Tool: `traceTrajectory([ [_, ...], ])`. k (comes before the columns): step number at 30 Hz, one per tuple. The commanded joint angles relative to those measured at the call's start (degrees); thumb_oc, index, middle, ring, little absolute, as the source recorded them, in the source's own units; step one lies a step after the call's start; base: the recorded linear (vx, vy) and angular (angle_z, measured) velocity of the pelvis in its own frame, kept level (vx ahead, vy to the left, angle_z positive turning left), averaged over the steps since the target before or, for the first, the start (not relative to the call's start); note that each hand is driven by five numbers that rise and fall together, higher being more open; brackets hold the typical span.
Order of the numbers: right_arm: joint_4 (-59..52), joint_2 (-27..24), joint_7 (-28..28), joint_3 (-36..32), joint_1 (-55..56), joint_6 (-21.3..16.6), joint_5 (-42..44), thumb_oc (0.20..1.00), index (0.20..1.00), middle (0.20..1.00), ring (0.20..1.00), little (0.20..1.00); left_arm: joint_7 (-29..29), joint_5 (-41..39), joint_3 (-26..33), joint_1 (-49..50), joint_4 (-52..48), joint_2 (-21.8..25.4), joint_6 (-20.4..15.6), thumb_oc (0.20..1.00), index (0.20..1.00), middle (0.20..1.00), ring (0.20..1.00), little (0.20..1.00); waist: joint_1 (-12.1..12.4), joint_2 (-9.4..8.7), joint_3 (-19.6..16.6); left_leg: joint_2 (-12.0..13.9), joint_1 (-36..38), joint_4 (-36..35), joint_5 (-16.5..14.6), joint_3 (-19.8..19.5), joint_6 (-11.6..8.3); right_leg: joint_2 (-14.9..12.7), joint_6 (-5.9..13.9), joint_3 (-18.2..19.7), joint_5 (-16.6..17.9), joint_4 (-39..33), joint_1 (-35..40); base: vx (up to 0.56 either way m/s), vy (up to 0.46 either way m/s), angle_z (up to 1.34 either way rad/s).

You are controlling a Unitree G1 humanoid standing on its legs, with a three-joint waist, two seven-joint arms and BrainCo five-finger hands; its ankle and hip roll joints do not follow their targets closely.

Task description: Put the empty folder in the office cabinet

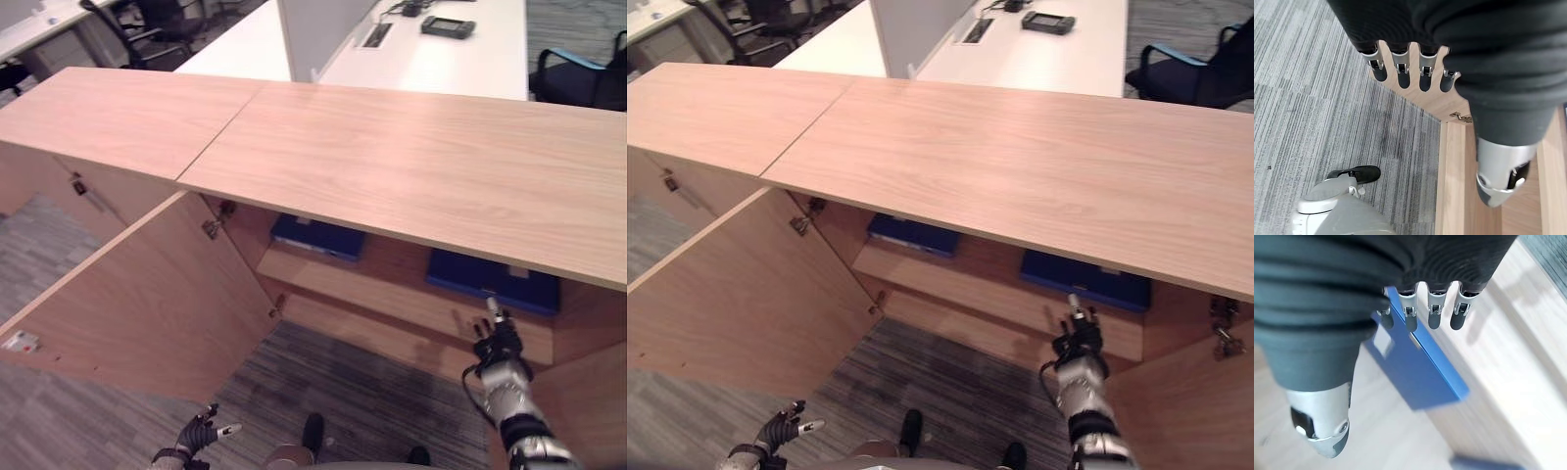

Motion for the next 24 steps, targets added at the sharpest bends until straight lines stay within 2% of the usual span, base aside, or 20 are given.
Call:
traceTrajectory([
  [1, -6.46, -1.97, 3.76, -0.24, 0.15, -3.45, -6.62, 1.000, 1.000, 1.000, 1.000, 1.000, -0.50, 3.90, 1.43, -1.68, 4.44, 1.56, -2.42, 1.000, 1.000, 1.000, 1.000, 1.000, 0.88, -0.81, 0.12, 4.41, 2.95, 0.20, -4.20, 0.40, -4.56, -3.98, 4.20, 0.46, -2.01, 2.58, 0.58, 0.04, 0.001, -0.09],
  [4, -9.77, -2.05, 4.71, 1.48, 3.11, -3.02, -10.58, 1.000, 1.000, 1.000, 1.000, 1.000, -0.71, 5.25, 1.81, -1.71, 5.89, 1.20, -2.83, 1.000, 1.000, 1.000, 1.000, 1.000, 0.12, -1.17, -0.19, 4.77, 4.06, 0.20, -4.48, 0.96, -4.43, -3.86, 4.13, 1.18, -2.16, 2.99, 0.88, 0.03, -0.007, -0.21],
  [5, -11.18, -0.57, 4.28, 3.38, 4.13, -2.98, -11.03, 1.000, 1.000, 1.000, 1.000, 1.000, -0.02, 4.75, 0.01, -3.51, 4.85, 0.09, -3.06, 1.000, 1.000, 1.000, 1.000, 1.000, -0.34, -1.49, -0.25, 4.85, 4.41, 0.20, -4.63, 1.11, -4.34, -3.79, 4.08, 1.36, -2.27, 3.19, 0.96, 0.02, -0.015, -0.17],
  [9, -9.00, -0.14, 5.80, 5.17, 4.91, -1.04, -11.66, 1.000, 1.000, 1.000, 1.000, 1.000, 1.43, 4.58, 1.07, -6.82, 8.12, -1.78, -1.94, 1.000, 1.000, 1.000, 1.000, 1.000, -1.31, -1.87, -0.67, 5.25, 5.66, 0.20, -4.97, 1.89, -4.21, -3.49, 3.89, 2.06, -2.61, 3.68, 1.29, 0.03, -0.002, -0.04],
  [13, -8.03, -0.67, 5.96, 7.93, 6.95, 0.51, -16.37, 1.000, 1.000, 1.000, 1.000, 1.000, 1.97, 3.77, 0.68, -7.48, 8.66, -3.21, -1.56, 1.000, 1.000, 1.000, 1.000, 1.000, -2.19, -2.37, -0.92, 5.63, 6.91, 0.20, -5.32, 2.87, -3.98, -3.21, 3.82, 2.94, -2.72, 4.32, 1.30, 0.01, 0.011, -0.17],
  [21, 3.36, -1.21, 2.25, 13.86, 7.84, 3.79, -36.98, 1.000, 1.000, 1.000, 1.000, 1.000, 3.99, 4.49, 0.74, -8.44, 12.15, -4.45, -1.11, 1.000, 1.000, 1.000, 1.000, 1.000, -2.27, -4.09, -0.30, 5.77, 8.19, 0.20, -5.92, 3.34, -3.12, -3.24, 4.09, 3.05, -2.90, 6.00, 1.46, 0.00, 0.032, -0.06],
  [24, 6.01, -0.75, 1.75, 15.11, 7.17, 4.48, -39.03, 1.000, 1.000, 1.000, 1.000, 1.000, 5.22, 5.14, 0.72, -9.67, 13.17, -4.19, -0.86, 1.000, 1.000, 1.000, 1.000, 1.000, -1.96, -4.95, -0.16, 5.58, 8.32, 0.20, -6.32, 2.97, -2.71, -3.69, 4.32, 2.68, -2.88, 6.54, 1.75, 0.00, 0.070, 0.01],
])
